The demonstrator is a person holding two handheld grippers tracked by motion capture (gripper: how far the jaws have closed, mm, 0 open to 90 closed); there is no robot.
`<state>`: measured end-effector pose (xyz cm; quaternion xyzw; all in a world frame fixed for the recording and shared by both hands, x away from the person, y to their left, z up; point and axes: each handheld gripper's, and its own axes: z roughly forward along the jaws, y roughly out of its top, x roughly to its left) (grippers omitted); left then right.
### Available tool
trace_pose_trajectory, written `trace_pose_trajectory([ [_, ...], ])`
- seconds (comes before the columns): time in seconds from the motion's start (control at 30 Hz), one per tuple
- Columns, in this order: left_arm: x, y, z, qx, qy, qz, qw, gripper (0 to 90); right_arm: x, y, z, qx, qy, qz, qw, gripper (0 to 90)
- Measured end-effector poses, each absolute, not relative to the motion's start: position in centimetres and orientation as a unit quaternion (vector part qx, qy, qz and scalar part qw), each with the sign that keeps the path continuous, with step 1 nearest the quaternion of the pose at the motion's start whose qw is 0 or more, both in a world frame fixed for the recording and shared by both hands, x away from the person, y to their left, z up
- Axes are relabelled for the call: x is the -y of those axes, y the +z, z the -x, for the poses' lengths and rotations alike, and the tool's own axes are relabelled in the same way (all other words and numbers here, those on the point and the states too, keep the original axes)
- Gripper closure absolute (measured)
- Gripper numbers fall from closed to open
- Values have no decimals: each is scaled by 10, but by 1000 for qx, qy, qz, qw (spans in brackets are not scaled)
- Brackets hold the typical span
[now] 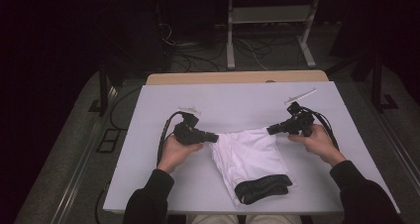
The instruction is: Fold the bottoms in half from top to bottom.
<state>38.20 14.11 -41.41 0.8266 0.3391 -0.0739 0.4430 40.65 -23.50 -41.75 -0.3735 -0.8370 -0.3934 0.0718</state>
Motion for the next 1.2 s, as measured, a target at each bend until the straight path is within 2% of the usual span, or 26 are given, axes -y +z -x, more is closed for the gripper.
trace_pose_trajectory([
  [0.3, -140, -409, -416, -340, -66, -832, 434, 852, 232, -414, -420, 824, -393, 405, 53, 840],
  [0.47, -140, -406, -433, -339, -64, -834, 431, 852, 236, -413, -428, 812, -407, 415, 58, 840],
  [1.2, -136, -411, -495, -380, -36, -809, 447, 847, 242, -424, -473, 764, -446, 464, 50, 838],
])
